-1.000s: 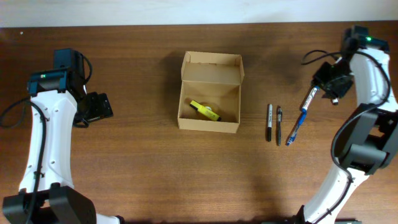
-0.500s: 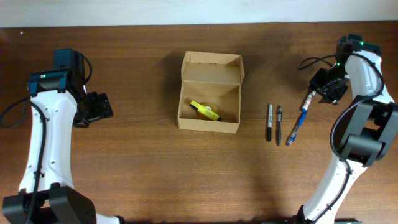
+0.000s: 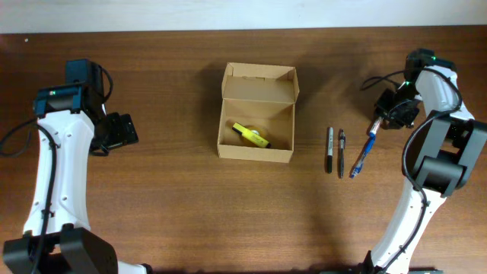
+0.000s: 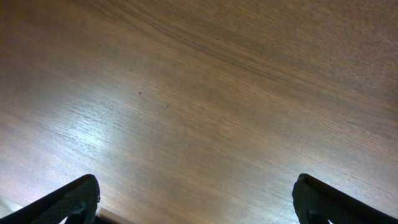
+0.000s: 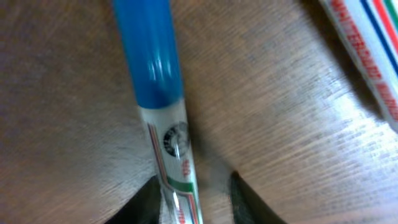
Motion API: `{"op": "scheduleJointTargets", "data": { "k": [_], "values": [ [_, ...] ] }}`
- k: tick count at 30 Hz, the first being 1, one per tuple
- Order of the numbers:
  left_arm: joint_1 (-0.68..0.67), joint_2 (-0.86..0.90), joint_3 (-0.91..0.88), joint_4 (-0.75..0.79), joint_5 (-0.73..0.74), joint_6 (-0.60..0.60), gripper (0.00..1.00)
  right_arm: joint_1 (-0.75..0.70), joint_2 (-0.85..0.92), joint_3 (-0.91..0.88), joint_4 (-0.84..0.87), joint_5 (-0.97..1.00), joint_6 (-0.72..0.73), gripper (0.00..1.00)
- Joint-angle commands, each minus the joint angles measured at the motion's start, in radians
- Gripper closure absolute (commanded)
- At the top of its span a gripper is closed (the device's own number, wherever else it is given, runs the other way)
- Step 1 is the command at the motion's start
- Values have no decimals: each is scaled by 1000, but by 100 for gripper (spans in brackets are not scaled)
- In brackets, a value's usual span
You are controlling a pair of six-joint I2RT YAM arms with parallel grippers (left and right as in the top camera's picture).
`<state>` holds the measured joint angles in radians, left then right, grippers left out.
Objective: Pack container
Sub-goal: 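Move the right gripper to the blue-capped whiteboard marker and grasp it, then carry the whiteboard marker into the box and open the right gripper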
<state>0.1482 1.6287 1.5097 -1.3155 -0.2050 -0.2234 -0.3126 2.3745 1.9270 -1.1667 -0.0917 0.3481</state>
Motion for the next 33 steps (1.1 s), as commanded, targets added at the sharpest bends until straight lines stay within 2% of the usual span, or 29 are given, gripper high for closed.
{"op": "scheduleJointTargets", "data": {
  "k": [1,2,7,11,20,25,28,31,33],
  "values": [
    [5,-26,-2,3,7,16,0,5,40,-10,5,-13,-3,92],
    [5,-26,-2,3,7,16,0,5,40,-9,6,-14,-3,96],
    [5,-26,-2,3,7,16,0,5,38,-8,5,-89,-8,96],
    [5,-26,-2,3,7,16,0,9,8,9,13,-189,-85,96],
    [5,-26,-2,3,7,16,0,106,-190,244,-55,-198,-219,96],
    [5,-26,-2,3,7,16,0,245,-322,404,-77,-188,-381,96],
    [5,-26,-2,3,7,16,0,364,-393,446,-77,-115,-476,96],
    [5,-26,-2,3,7,16,0,491,-430,448,-90,-25,-635,96],
    [5,-26,-2,3,7,16,0,577,-431,447,-132,19,-790,96]
  ]
}}
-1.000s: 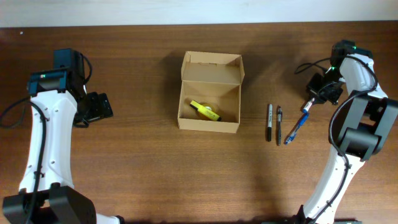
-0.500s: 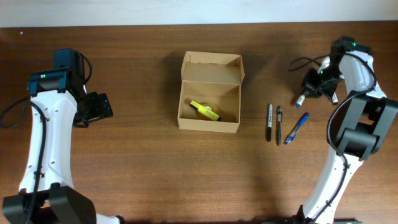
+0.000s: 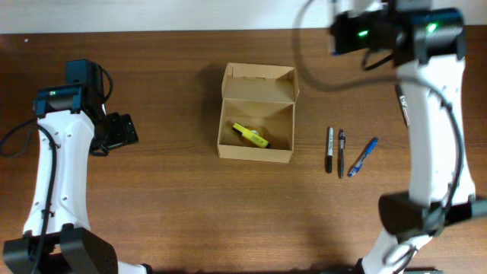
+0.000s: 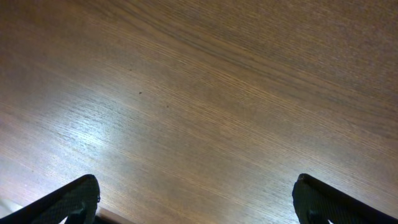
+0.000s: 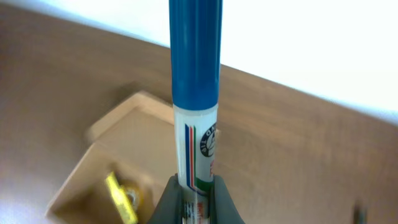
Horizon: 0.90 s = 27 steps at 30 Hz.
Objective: Pack container
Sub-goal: 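Carry the whiteboard marker into the box and open the right gripper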
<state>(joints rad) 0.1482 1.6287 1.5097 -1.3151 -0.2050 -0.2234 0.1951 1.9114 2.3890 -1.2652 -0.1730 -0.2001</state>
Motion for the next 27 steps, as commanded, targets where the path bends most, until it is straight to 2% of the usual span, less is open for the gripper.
{"op": "scheduleJointTargets", "data": {
  "k": [1,3,8,13,27],
  "values": [
    [5,-26,-2,2,7,16,0,105,39,-19,-59,108,-316,96],
    [5,-26,-2,2,7,16,0,168,55,-35,-97,106,-417,96],
    [5,-26,-2,2,7,16,0,249,112,-92,-119,107,-549,96],
    [5,-26,-2,2,7,16,0,271,198,-180,-114,106,-613,96],
    [5,-26,-2,2,7,16,0,270,431,-240,-74,64,-618,96]
  ]
}}
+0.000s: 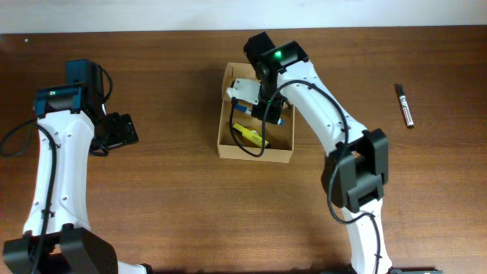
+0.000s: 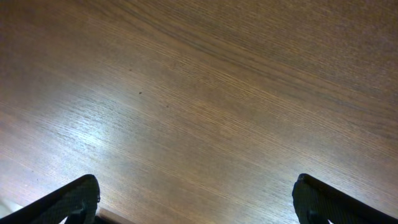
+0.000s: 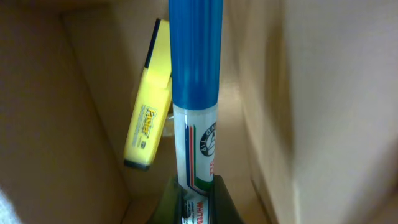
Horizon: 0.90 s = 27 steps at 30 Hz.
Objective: Pack container
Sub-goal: 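Carry the whiteboard marker into the box and open the right gripper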
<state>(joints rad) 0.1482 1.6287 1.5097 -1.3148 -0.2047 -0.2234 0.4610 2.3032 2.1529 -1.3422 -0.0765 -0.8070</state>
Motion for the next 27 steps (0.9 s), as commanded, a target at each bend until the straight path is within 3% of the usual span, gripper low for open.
{"op": "scheduleJointTargets", "data": {
  "k": [1,8,10,11,15,19,27],
  "values": [
    [5,-26,-2,2,6,16,0,4,53,-3,3,-32,-3,96],
    [5,-26,-2,2,6,16,0,3,100,-6,32,-35,65,94],
    [5,-26,-2,2,6,16,0,4,100,-6,34,-31,81,70],
    [5,-26,-2,2,6,16,0,4,100,-6,34,-20,94,69],
    [5,-26,-2,2,6,16,0,10,86,-6,33,74,181,68],
    [5,-26,-2,2,6,16,0,25,21,-5,34,82,188,60],
    [5,-26,-2,2,6,16,0,30,-255,-5,50,163,321,58]
  ]
}}
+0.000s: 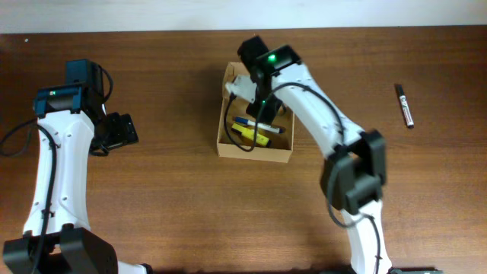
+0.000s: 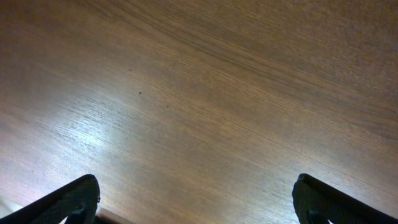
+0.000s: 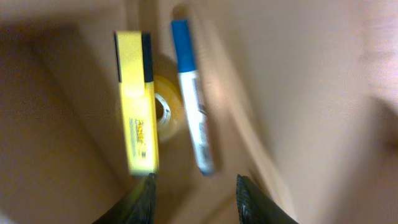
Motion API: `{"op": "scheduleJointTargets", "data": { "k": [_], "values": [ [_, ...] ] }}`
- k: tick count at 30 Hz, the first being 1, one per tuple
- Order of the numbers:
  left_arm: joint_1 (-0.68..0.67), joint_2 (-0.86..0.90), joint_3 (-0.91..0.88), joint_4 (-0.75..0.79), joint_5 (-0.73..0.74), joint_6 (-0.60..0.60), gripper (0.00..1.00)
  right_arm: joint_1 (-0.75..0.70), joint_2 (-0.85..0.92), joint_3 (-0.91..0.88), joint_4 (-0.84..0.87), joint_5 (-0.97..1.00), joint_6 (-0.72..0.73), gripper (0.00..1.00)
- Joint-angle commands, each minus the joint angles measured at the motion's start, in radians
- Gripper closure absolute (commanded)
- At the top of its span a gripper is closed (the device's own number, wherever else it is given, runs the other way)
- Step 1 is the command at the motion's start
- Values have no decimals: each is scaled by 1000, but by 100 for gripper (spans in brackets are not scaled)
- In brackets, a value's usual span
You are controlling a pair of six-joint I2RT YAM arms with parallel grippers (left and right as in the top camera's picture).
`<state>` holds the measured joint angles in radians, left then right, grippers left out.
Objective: Pack container
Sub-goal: 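Carry the whiteboard marker into the box and open the right gripper, then move the right gripper to the black marker at far right and grasp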
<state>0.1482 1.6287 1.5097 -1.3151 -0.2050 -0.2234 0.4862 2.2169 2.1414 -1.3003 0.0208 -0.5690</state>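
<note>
The open cardboard box sits mid-table. Inside it a blue-capped white marker lies beside a yellow highlighter, over a tape roll. The overhead view shows the marker and the highlighter on the box floor. My right gripper hangs open just above them inside the box, holding nothing. At the far left my left gripper is open over bare wood. A black marker lies far right on the table.
The box's rear flap stands up behind my right arm. The box wall is close beside the right fingers. My left arm stays at the table's left side.
My right gripper has opened and let go of the blue marker, which now lies on the box floor next to the highlighter. The left arm is unchanged.
My right gripper was low on the table right of the box with the blue marker between its fingers. Then it held the marker up high, then down inside the box above the highlighter. Now the marker lies free in the box. The left arm never moved.
</note>
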Motion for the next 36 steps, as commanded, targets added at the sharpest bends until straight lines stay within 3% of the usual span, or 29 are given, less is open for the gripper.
{"op": "scheduleJointTargets", "data": {
  "k": [1,5,9,14,20,23,36],
  "values": [
    [5,-26,-2,2,7,16,0,3,-203,7,13,85,97,58],
    [5,-26,-2,2,7,16,0,-50,-344,6,34,197,162,50],
    [5,-26,-2,2,7,16,0,-210,-399,6,42,204,234,47],
    [5,-26,-2,2,7,16,0,-492,-366,5,52,129,372,48],
    [5,-26,-2,2,7,16,0,-736,-224,5,32,-55,376,52],
    [5,-26,-2,2,7,16,0,-790,-145,5,2,-55,376,56],
    [5,-26,-2,2,7,16,0,-888,105,0,-7,13,357,56]
  ]
}}
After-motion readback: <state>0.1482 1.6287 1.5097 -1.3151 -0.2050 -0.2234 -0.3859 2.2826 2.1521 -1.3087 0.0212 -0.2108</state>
